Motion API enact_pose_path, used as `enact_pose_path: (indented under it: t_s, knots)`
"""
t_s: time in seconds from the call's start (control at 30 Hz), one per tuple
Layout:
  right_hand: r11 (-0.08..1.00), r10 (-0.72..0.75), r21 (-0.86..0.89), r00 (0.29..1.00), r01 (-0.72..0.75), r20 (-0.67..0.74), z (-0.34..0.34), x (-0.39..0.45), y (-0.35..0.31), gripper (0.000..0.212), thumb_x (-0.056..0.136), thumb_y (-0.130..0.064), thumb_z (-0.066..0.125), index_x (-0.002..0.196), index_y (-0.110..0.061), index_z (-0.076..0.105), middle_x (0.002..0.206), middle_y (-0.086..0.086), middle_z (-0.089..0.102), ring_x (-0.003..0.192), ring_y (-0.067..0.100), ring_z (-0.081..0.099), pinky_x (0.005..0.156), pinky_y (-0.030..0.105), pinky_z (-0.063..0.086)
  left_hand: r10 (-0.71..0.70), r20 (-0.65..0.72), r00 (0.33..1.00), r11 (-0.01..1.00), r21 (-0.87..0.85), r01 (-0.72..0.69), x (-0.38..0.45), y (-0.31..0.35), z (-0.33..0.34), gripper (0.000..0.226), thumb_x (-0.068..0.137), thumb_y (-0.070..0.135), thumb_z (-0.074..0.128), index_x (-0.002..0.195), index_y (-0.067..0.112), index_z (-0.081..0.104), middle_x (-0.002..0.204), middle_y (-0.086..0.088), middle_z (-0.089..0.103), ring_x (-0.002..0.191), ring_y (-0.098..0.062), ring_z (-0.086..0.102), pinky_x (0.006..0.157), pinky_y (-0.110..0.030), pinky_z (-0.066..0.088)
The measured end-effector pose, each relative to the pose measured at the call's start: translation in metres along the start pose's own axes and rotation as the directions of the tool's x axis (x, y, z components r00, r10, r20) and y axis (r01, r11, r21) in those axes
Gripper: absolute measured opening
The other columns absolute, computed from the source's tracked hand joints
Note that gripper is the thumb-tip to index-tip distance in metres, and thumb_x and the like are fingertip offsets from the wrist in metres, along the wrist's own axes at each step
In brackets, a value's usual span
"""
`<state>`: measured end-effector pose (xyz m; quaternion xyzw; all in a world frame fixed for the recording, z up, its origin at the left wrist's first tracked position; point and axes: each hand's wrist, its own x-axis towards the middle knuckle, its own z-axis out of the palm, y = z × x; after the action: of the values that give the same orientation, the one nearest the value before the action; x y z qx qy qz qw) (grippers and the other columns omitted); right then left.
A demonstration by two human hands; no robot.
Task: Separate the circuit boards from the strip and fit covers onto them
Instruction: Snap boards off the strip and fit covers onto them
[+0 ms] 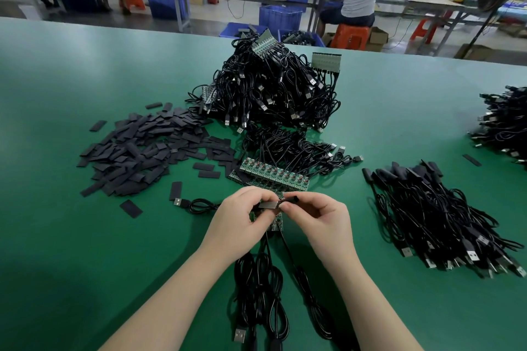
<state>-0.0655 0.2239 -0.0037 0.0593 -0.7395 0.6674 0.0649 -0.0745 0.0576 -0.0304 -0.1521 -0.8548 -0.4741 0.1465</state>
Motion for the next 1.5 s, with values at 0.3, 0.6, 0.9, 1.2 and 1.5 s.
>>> enact_pose_path:
  t_s: [0.3,0.6,0.9,1.2,1.5]
  knots:
    - [0.987,0.083,0.143,0.993,-0.070,-0.086,-0.003,0.005,0.003,0.027,0.079,-0.005,0.078,0.077,-0.031,0.081,0.077,0.001,0.077,0.071,0.008,0.071,0.069,0.017,0.054,0.022,-0.014,1.000,0.999,-0.041,-0.023,0.002,0.002,-0.001,0.029,0.088,0.029,0.063,0.116,0.030,0.069,0.110,0.021,0.062,0.106,0.001,0.058,0.088,-0.007,0.041]
    - [0.996,0.019,0.092,0.994,-0.009,-0.104,0.001,0.001,0.003,0.028,0.079,-0.002,0.079,0.076,-0.030,0.079,0.078,0.001,0.076,0.072,0.012,0.071,0.070,0.022,0.057,0.004,0.005,1.000,0.999,-0.035,-0.003,0.001,-0.001,-0.002,0.028,0.093,0.024,0.062,0.119,0.030,0.069,0.110,0.022,0.064,0.107,0.003,0.058,0.089,-0.013,0.046]
    - [0.997,-0.047,0.058,0.996,0.052,-0.075,0.000,-0.001,0.000,0.034,0.077,0.002,0.079,0.077,-0.032,0.077,0.077,-0.006,0.076,0.070,0.002,0.068,0.066,0.013,0.051,-0.005,0.043,0.999,1.000,-0.031,0.006,0.001,-0.002,-0.003,0.027,0.093,0.025,0.063,0.117,0.036,0.069,0.107,0.020,0.068,0.104,0.002,0.060,0.084,-0.009,0.044]
    - [0.999,-0.011,0.050,1.000,0.010,0.019,-0.004,0.001,-0.002,0.032,0.081,-0.004,0.077,0.081,-0.036,0.079,0.086,-0.005,0.077,0.079,0.008,0.071,0.073,0.017,0.055,0.012,0.071,0.997,1.000,-0.011,-0.011,0.001,-0.004,-0.004,0.031,0.091,0.035,0.059,0.121,0.035,0.067,0.105,0.025,0.067,0.105,0.002,0.060,0.088,-0.021,0.050]
    - [0.994,0.072,0.079,0.994,-0.079,0.079,-0.008,0.003,-0.002,0.019,0.081,-0.014,0.078,0.084,-0.034,0.079,0.079,0.000,0.075,0.071,0.004,0.064,0.069,0.016,0.053,-0.013,0.080,0.997,1.000,-0.026,0.015,0.001,0.005,-0.008,0.048,0.083,0.044,0.063,0.128,0.058,0.051,0.106,0.038,0.064,0.106,0.012,0.058,0.092,-0.005,0.040]
